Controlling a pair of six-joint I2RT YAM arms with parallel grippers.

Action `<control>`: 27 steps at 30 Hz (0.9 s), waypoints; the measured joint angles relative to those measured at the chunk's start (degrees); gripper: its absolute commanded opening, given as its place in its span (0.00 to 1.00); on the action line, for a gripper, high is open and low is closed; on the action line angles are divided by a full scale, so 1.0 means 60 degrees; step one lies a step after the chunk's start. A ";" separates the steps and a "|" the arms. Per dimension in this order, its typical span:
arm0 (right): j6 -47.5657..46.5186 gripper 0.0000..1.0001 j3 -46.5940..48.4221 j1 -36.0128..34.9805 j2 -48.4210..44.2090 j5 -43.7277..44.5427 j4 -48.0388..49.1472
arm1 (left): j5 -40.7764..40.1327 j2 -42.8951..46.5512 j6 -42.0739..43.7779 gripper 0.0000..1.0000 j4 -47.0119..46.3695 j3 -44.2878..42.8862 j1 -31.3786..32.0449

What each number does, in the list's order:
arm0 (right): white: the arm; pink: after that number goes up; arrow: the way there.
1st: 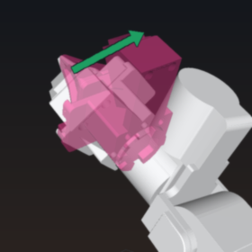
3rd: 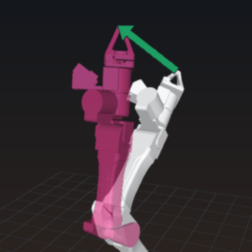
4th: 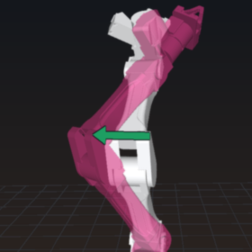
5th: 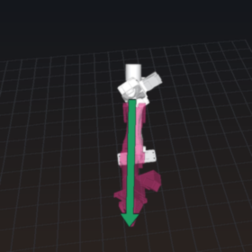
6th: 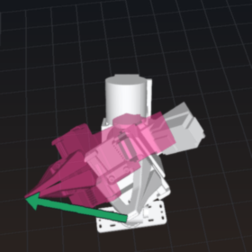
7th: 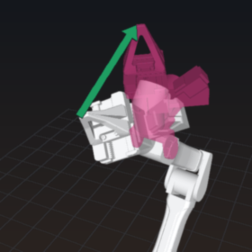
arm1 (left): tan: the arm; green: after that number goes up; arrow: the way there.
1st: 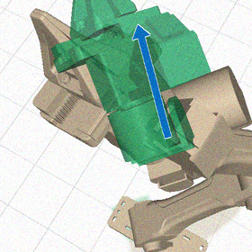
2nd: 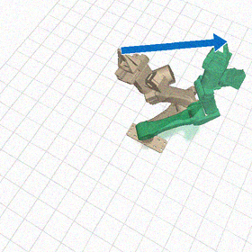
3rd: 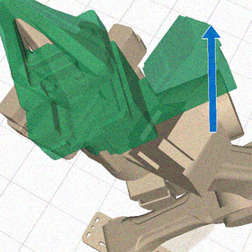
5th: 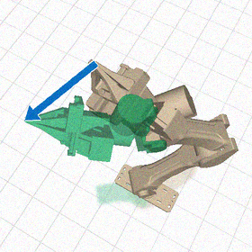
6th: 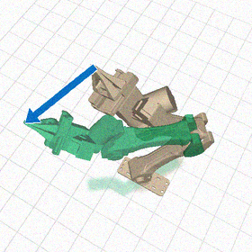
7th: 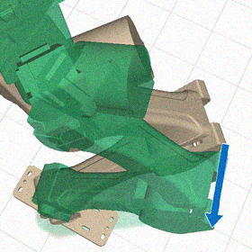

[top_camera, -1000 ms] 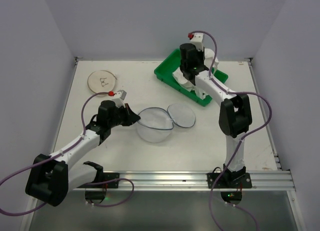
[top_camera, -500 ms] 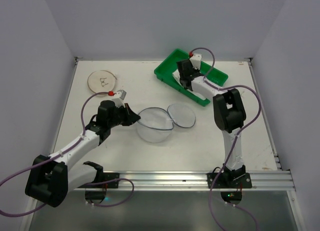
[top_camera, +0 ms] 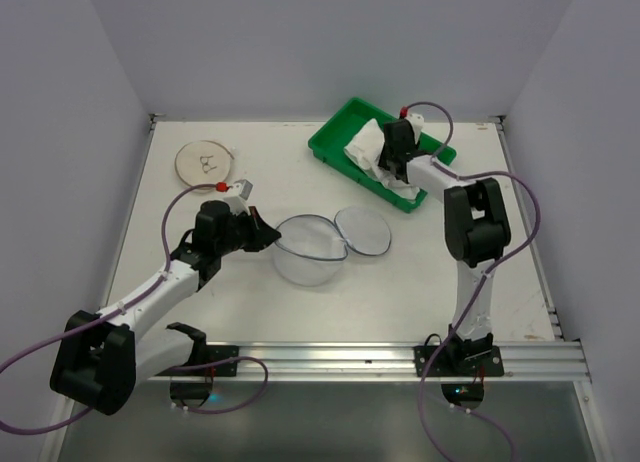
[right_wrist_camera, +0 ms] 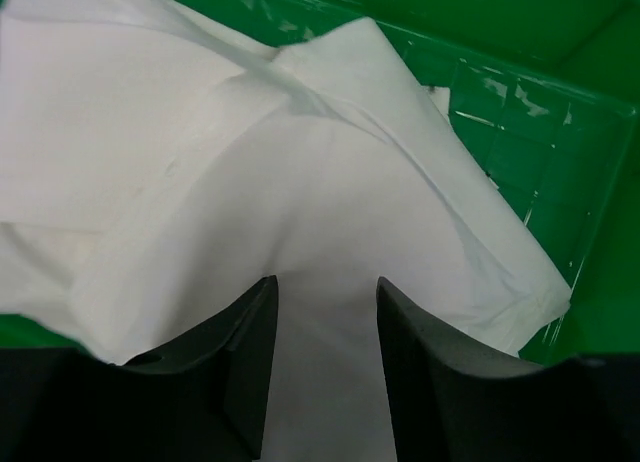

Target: Unzip the laundry bag and remove the bra

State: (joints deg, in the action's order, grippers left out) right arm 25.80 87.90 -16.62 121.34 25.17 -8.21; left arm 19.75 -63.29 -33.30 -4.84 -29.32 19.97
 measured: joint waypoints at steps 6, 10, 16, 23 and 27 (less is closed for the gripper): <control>-0.0670 0.49 0.0011 -0.0127 -0.1297 -0.0907 -0.0004 | 0.0000 0.0000 0.0000 0.00 0.0000 0.0000 0.0000; -0.1089 0.49 0.0102 -0.0149 -0.1854 -0.1206 -0.0171 | 0.0000 0.0000 0.0000 0.00 0.0000 0.0000 0.0000; -0.1909 0.48 0.0026 -0.0138 -0.1934 -0.2514 -0.0670 | 0.0000 0.0000 0.0000 0.00 0.0000 0.0000 0.0000; -0.2907 0.47 0.0080 -0.0160 -0.1712 -0.3621 -0.1606 | 0.0000 0.0000 0.0000 0.00 0.0000 0.0000 0.0000; -0.3246 0.46 0.0259 -0.0168 -0.1439 -0.3519 -0.2116 | 0.0000 0.0000 0.0000 0.00 -0.0004 0.0000 0.0000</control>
State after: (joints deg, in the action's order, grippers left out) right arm 6.33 89.45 -17.63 112.71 4.05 -20.91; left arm 19.75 -63.29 -33.30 -4.86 -29.32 19.97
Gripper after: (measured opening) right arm 0.467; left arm 0.012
